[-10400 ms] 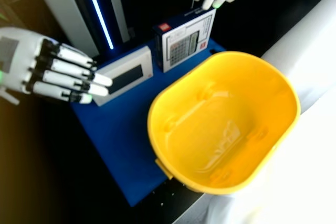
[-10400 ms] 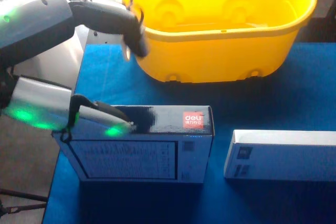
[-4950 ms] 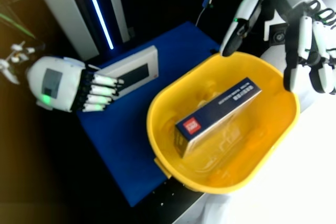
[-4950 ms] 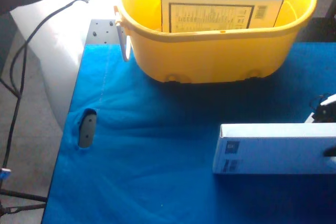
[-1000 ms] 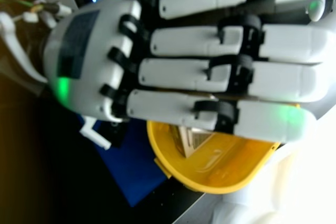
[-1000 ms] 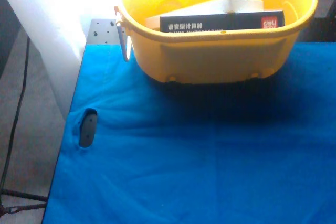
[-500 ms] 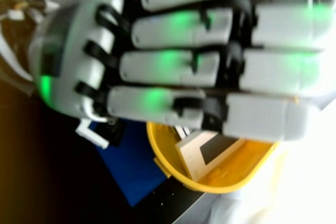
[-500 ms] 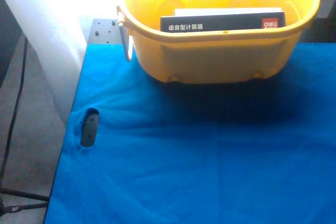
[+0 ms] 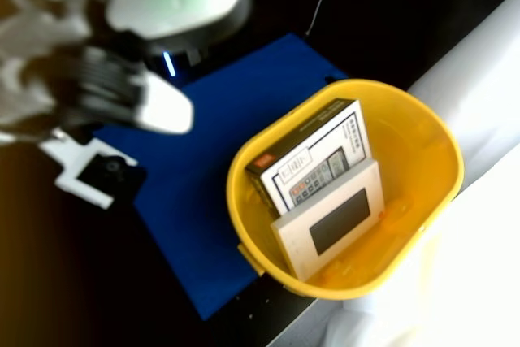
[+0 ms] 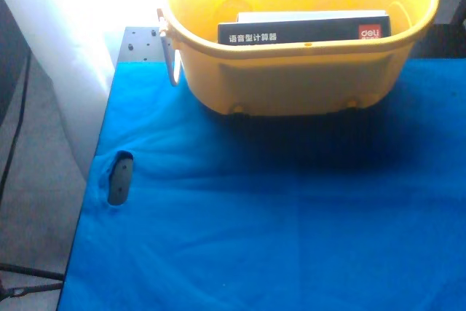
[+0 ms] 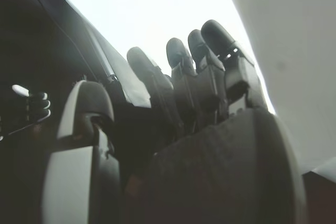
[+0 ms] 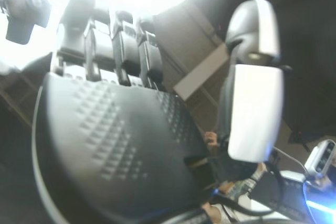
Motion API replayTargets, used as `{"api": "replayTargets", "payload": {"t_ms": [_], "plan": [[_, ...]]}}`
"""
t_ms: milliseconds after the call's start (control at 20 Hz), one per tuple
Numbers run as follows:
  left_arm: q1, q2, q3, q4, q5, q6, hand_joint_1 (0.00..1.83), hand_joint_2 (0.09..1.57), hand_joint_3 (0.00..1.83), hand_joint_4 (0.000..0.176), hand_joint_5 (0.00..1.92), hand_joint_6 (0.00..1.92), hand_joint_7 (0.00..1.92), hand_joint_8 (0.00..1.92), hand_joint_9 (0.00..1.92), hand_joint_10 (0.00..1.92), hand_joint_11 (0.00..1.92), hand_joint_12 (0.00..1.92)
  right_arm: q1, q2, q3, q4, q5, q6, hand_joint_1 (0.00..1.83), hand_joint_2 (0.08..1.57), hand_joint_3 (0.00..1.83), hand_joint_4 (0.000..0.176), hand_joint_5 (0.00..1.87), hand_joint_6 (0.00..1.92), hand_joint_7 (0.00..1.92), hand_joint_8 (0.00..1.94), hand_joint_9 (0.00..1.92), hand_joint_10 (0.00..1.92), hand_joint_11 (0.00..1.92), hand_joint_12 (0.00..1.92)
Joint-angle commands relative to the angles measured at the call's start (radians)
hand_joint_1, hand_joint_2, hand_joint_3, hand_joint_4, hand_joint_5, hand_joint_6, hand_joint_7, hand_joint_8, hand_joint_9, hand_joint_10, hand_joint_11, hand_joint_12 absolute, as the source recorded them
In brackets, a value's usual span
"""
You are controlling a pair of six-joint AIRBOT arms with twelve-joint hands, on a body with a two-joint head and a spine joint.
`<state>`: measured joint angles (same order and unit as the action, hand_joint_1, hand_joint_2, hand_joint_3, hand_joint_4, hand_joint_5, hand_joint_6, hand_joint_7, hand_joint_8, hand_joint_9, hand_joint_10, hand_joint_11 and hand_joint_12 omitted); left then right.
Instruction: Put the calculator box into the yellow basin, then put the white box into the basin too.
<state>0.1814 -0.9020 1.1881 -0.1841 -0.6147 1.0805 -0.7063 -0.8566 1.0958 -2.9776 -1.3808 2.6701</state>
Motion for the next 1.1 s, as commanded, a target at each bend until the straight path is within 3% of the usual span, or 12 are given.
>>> {"api": "replayTargets", "payload": {"t_ms": [0, 100, 150, 300, 500, 550, 650, 750, 800, 850, 950, 1050], "plan": [[-0.002, 0.014, -0.012, 0.017, -0.156, -0.009, 0.85, 1.24, 0.00, 0.000, 0.56, 0.62, 0.47, 0.01, 0.27, 0.39, 0.00, 1.40, 0.002, -0.001, -0.004, -0.034, -0.135, 0.006, 0.71, 1.06, 0.00, 0.071, 0.29, 0.02, 0.35, 0.01, 0.01, 0.77, 0.00, 1.73], [0.035, 0.042, -0.046, 0.043, -0.219, -0.043, 0.86, 1.26, 0.00, 0.000, 0.48, 0.73, 0.56, 0.19, 0.22, 0.96, 0.00, 1.65, -0.042, 0.010, -0.025, -0.034, -0.178, 0.006, 0.71, 1.06, 0.00, 0.073, 0.28, 0.02, 0.35, 0.01, 0.01, 0.78, 0.00, 1.73], [0.064, 0.054, -0.060, 0.064, -0.265, -0.094, 0.88, 1.25, 0.00, 0.000, 0.47, 0.79, 0.52, 0.41, 0.22, 1.06, 0.00, 1.75, -0.077, 0.017, -0.038, -0.034, -0.219, 0.006, 0.71, 1.06, 0.00, 0.073, 0.28, 0.02, 0.35, 0.01, 0.01, 0.78, 0.00, 1.73], [0.119, 0.085, -0.107, 0.092, -0.358, -0.144, 0.82, 1.26, 0.00, 0.000, 0.43, 0.76, 0.44, 0.47, 0.22, 0.95, 0.00, 1.67, -0.117, 0.032, -0.062, -0.034, -0.266, 0.006, 0.71, 1.06, 0.00, 0.073, 0.28, 0.02, 0.35, 0.01, 0.01, 0.78, 0.00, 1.73], [0.214, 0.142, -0.194, 0.118, -0.523, -0.150, 0.80, 1.25, 0.00, 0.000, 0.28, 0.86, 0.30, 1.08, 0.21, 1.31, 0.06, 1.75, -0.216, 0.081, -0.106, -0.034, -0.368, 0.006, 0.71, 1.06, 0.00, 0.073, 0.28, 0.02, 0.35, 0.01, 0.01, 0.79, 0.00, 1.73], [0.231, 0.150, -0.212, 0.125, -0.560, -0.152, 0.81, 1.26, 0.00, 0.000, 0.25, 0.94, 0.26, 1.12, 0.19, 1.33, 0.03, 1.78, -0.254, 0.100, -0.131, -0.018, -0.382, 0.006, 0.71, 1.06, 0.00, 0.073, 0.28, 0.02, 0.35, 0.01, 0.01, 0.79, 0.00, 1.73], [0.284, 0.170, -0.249, 0.127, -0.653, -0.153, 0.75, 1.32, 0.02, 0.000, 0.23, 0.83, 0.25, 1.08, 0.25, 1.28, 0.02, 1.74, -0.279, 0.111, -0.151, -0.010, -0.382, 0.006, 0.71, 1.06, 0.00, 0.073, 0.28, 0.02, 0.36, 0.01, 0.00, 0.79, 0.00, 1.73], [0.368, 0.178, -0.276, 0.107, -0.761, -0.155, 0.77, 1.36, 0.01, 0.000, 0.06, 0.82, 0.10, 0.98, 0.14, 1.32, 0.00, 1.60, -0.282, 0.110, -0.142, 0.020, -0.382, 0.006, 0.71, 1.06, 0.00, 0.073, 0.28, 0.02, 0.36, 0.01, 0.00, 0.79, 0.00, 1.73], [0.403, 0.177, -0.282, 0.094, -0.805, -0.160, 0.78, 1.38, 0.01, 0.000, 0.06, 0.99, 0.14, 0.97, 0.14, 1.30, 0.00, 1.56, -0.285, 0.105, -0.140, 0.038, -0.382, 0.006, 0.71, 1.06, 0.00, 0.073, 0.28, 0.02, 0.36, 0.01, 0.00, 0.79, 0.00, 1.73], [0.434, 0.175, -0.284, 0.084, -0.848, -0.175, 0.71, 1.42, 0.01, 0.000, 0.01, 0.99, 0.10, 0.91, 0.06, 1.25, 0.00, 1.47, -0.288, 0.092, -0.138, 0.050, -0.382, 0.006, 0.71, 1.06, 0.00, 0.073, 0.28, 0.02, 0.36, 0.01, 0.00, 0.79, 0.00, 1.73], [0.488, 0.162, -0.284, 0.070, -0.919, -0.206, 0.56, 1.42, 0.00, 0.000, 0.02, 0.66, 0.13, 0.70, 0.09, 1.11, 0.00, 1.44, -0.292, 0.067, -0.129, 0.061, -0.382, 0.006, 0.71, 1.06, 0.00, 0.073, 0.28, 0.02, 0.36, 0.01, 0.00, 0.79, 0.00, 1.73], [0.513, 0.134, -0.280, 0.057, -0.951, -0.212, 0.28, 1.46, 0.00, 0.000, 0.16, 0.68, 0.21, 0.82, 0.14, 1.17, 0.00, 1.49, -0.322, 0.056, -0.126, 0.099, -0.383, 0.007, 0.71, 1.06, 0.00, 0.073, 0.28, 0.02, 0.36, 0.01, 0.00, 0.80, 0.00, 1.73]]}}
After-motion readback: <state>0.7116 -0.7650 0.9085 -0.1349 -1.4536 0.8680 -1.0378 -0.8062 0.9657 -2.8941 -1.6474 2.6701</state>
